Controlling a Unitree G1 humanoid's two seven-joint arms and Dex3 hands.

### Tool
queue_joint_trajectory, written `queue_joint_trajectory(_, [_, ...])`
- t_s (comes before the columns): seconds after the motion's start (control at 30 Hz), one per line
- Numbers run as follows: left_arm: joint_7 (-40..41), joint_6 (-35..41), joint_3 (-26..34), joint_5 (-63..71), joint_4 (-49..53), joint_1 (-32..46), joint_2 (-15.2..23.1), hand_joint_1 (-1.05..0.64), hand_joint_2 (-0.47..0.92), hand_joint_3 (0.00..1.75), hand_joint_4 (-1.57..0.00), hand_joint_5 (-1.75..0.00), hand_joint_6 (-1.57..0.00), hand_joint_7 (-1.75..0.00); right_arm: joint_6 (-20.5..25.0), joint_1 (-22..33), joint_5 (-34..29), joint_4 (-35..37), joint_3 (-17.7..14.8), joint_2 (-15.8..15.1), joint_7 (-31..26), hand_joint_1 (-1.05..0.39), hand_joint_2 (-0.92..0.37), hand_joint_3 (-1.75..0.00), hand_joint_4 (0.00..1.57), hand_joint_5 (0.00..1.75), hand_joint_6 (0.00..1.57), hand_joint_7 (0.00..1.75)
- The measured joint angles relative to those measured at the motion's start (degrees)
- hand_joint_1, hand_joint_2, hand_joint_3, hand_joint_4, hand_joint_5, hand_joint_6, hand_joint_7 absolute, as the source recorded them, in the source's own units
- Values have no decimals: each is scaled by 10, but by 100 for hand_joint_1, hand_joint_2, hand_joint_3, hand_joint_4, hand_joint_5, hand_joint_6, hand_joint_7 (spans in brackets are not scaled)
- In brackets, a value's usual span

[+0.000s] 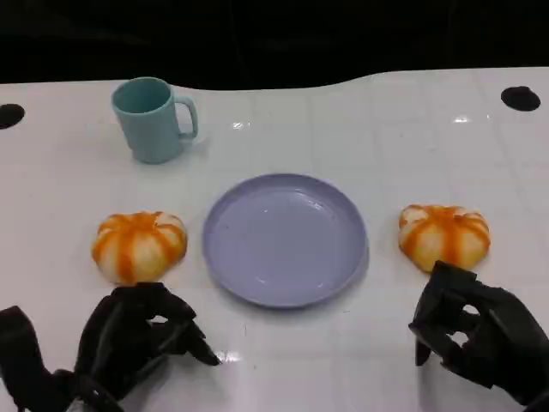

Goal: Grasp the bread from the table and place it into the plate.

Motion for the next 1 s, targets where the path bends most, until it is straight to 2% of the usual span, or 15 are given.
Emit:
queue_joint_trajectory(0.33, [0, 0, 0, 0, 0, 0, 0, -105, 62, 0, -157, -60, -157, -37, 0, 0, 1, 0, 0, 0, 1, -51, -92, -27, 73, 175, 56, 173])
queue_joint_trajectory(0.37, [0, 0, 0, 0, 0, 0, 0, -105, 62, 0, -157, -60, -157, -37, -1, 0, 2, 0, 0, 1, 2, -52, -92, -27, 71, 175, 56, 164])
queue_joint_trajectory(0.43, [0, 0, 0, 0, 0, 0, 0, -105, 62, 0, -157, -60, -157, -38, -2, 0, 3, 0, 0, 2, 3, -52, -92, -27, 69, 175, 56, 158])
queue_joint_trajectory(0.47, [0, 0, 0, 0, 0, 0, 0, -105, 62, 0, -157, -60, -157, -38, -3, 0, 3, 0, -1, 2, 3, -51, -92, -26, 65, 174, 56, 146])
queue_joint_trajectory(0.53, [0, 0, 0, 0, -1, 0, 0, -105, 62, 0, -157, -60, -157, -37, -10, 0, 3, 0, -3, 4, 2, -51, -92, -26, 61, 172, 57, 134])
queue_joint_trajectory(0.8, [-1, 0, 0, 0, 0, 0, 0, -105, 62, 0, -157, -59, -157, -36, -76, -15, 1, -6, -20, 2, -3, -46, -92, -26, 55, 127, 55, 84])
queue_joint_trajectory(1.0, [-3, 1, 0, 0, 1, 0, 1, -105, 61, 0, -157, -59, -157, -35, -95, -27, -24, -15, -26, -7, -18, -47, -92, -20, 51, 90, 56, 48])
